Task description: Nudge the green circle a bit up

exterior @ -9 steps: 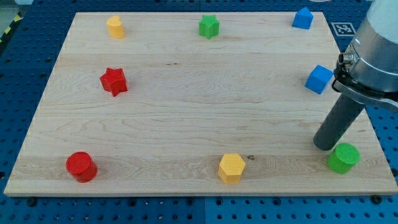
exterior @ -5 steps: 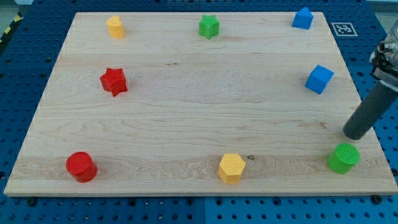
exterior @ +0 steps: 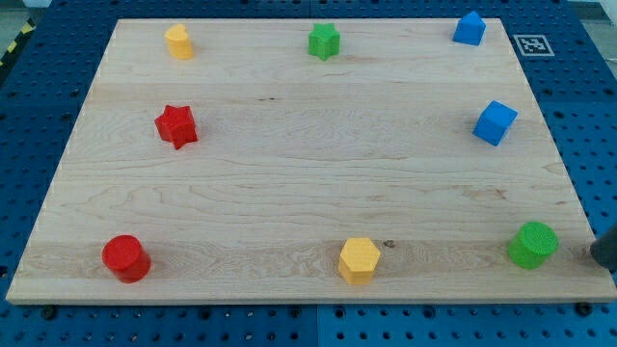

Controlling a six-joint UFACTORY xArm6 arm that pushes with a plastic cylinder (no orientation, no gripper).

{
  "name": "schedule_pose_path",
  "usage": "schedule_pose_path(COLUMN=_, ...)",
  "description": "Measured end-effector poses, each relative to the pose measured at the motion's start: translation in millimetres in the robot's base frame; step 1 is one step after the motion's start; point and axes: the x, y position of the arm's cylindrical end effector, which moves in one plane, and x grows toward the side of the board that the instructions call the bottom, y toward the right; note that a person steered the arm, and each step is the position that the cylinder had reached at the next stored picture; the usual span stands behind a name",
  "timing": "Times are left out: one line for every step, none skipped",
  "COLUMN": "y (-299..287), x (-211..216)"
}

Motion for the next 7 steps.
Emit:
schedule_pose_path(y=-17, x=0)
schedule_pose_path(y=-18, x=0)
schedule_pose_path(y=-26, x=-15)
schedule_pose_path(y=-26, x=-14)
schedule_pose_path(y=-26, x=14)
schedule_pose_path(y=-42, x=13)
schedule_pose_path(y=-62, x=2)
